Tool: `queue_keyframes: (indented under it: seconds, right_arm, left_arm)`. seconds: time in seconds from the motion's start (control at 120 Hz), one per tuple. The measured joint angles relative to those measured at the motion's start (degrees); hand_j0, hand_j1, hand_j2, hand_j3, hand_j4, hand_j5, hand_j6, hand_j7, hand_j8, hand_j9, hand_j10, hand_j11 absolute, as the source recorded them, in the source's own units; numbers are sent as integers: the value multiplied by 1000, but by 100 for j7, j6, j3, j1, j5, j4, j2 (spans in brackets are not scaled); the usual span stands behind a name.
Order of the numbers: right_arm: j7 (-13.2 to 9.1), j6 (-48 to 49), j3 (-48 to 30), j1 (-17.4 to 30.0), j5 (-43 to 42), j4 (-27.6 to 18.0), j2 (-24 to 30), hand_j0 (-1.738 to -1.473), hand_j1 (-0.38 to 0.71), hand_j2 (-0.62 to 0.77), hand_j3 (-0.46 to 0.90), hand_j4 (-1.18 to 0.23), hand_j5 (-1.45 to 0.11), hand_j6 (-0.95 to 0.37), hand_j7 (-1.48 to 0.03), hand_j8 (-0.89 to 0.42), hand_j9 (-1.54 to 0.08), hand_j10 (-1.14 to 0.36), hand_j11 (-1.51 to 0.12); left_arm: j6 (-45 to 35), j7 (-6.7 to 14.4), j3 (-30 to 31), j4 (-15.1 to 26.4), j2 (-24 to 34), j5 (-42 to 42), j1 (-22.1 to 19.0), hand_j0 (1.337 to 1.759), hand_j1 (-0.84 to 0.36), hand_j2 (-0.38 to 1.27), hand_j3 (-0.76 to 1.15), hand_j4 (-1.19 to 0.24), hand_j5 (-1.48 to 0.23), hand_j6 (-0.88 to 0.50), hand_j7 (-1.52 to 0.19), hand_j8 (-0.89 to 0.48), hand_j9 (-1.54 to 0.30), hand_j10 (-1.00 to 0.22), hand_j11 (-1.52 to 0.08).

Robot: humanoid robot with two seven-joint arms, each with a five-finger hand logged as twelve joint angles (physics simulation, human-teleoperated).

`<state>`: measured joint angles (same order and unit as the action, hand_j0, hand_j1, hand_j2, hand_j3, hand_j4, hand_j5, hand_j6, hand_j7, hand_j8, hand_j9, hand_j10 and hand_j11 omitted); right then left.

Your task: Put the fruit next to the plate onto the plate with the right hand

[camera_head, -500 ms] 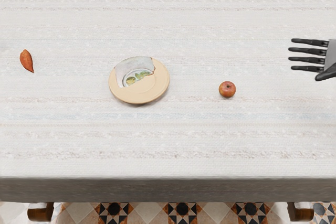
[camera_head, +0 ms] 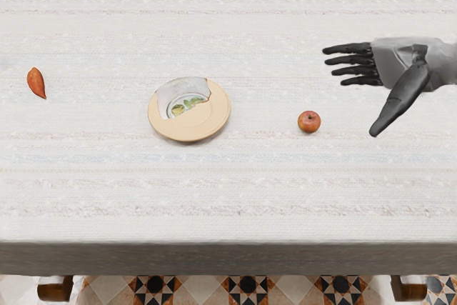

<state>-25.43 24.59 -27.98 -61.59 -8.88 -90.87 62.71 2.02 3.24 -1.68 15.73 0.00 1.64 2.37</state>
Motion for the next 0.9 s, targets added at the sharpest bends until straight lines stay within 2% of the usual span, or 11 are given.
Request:
queue_keyframes:
  seconds: [0.033,0.133,0.25,0.433,0.6,0.9]
  right_arm:
    - [-93,-386,63,-17,-271,-90,-166,-1658,-316,-5,0,-27,-36,-27,-36,-28,-36,-28,-36]
    - [-606,-1210,165,-26,-1372,-191,-783,-1658,-316,-5,0,-29,-37,-30,-37,-30,-37,-29,-37]
    - [-842,-1569,225,-20,-1910,-223,-1207,-1658,-315,-5,0,-31,-39,-32,-38,-32,-38,-31,-38]
    - [-937,-1770,423,-350,-2617,-42,-1888,-1658,-315,-5,0,-31,-38,-33,-38,-32,-38,-31,-38]
    - [-953,-2611,841,-377,-3426,195,-2482,-1658,-315,-5,0,-32,-38,-33,-38,-32,-38,-31,-38]
    - [-956,-3544,1396,-99,-4218,388,-2756,-1658,-285,-9,0,-57,-71,-59,-71,-58,-71,-57,-71]
  left_arm:
    - [1,0,0,0,0,0,0,1658,349,0,0,0,0,0,0,0,0,0,0]
    - [0,0,0,0,0,-1,0,1658,349,0,0,0,0,0,0,0,0,0,0]
    - [0,0,0,0,0,-2,0,1658,349,0,0,0,0,0,0,0,0,0,0]
    - [0,-1,1,0,0,-1,0,1658,349,0,0,0,0,0,0,0,0,0,0]
    - [0,0,1,0,0,-1,0,1658,349,0,0,0,0,0,0,0,0,0,0]
    - [0,0,1,0,0,-2,0,1658,349,0,0,0,0,0,0,0,0,0,0]
